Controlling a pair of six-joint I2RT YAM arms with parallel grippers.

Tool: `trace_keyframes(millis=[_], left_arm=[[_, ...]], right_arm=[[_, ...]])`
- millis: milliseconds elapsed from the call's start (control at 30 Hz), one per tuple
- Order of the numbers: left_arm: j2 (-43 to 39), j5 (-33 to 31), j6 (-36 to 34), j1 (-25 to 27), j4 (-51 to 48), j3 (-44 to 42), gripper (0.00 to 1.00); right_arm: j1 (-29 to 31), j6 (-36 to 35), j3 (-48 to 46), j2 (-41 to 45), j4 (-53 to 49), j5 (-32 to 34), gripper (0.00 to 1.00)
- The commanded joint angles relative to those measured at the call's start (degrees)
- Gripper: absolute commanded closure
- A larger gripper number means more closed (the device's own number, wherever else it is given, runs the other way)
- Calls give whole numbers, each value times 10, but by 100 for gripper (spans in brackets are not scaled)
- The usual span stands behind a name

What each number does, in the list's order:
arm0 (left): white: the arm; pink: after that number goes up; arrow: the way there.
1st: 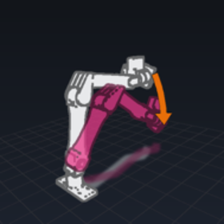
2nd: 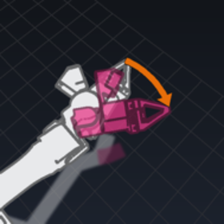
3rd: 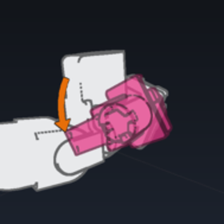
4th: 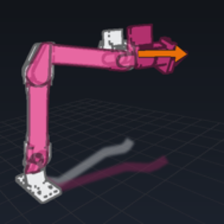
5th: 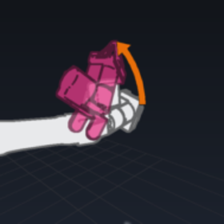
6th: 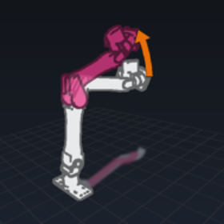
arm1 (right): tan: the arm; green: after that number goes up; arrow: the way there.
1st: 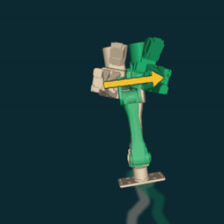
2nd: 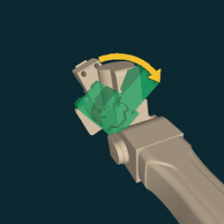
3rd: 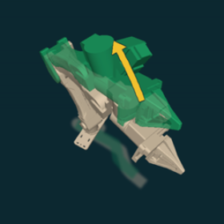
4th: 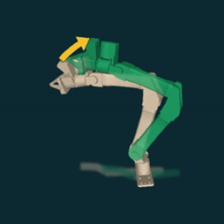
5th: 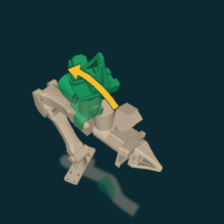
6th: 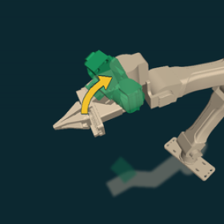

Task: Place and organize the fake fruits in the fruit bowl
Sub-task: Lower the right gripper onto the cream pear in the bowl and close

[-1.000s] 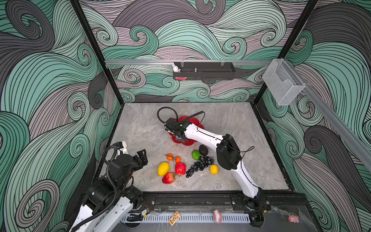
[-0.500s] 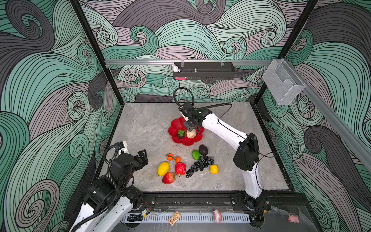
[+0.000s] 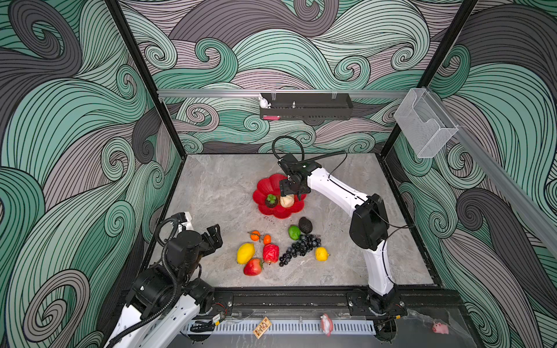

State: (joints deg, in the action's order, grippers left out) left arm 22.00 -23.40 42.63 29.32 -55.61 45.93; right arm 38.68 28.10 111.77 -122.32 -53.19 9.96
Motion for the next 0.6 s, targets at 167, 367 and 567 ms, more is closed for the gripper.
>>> trace_keyframes(millis=[167, 367, 567], left_arm=[[-3, -8, -5, -3, 1, -5, 10], [-4, -8, -5, -3, 2, -5, 10], [-3, -9, -6, -3, 2, -5, 10]], right_arm=[[0, 85, -8, -32, 27, -3, 17], [0, 101, -3, -53, 34, -5, 12], [0, 109, 7, -75, 35, 0, 13]])
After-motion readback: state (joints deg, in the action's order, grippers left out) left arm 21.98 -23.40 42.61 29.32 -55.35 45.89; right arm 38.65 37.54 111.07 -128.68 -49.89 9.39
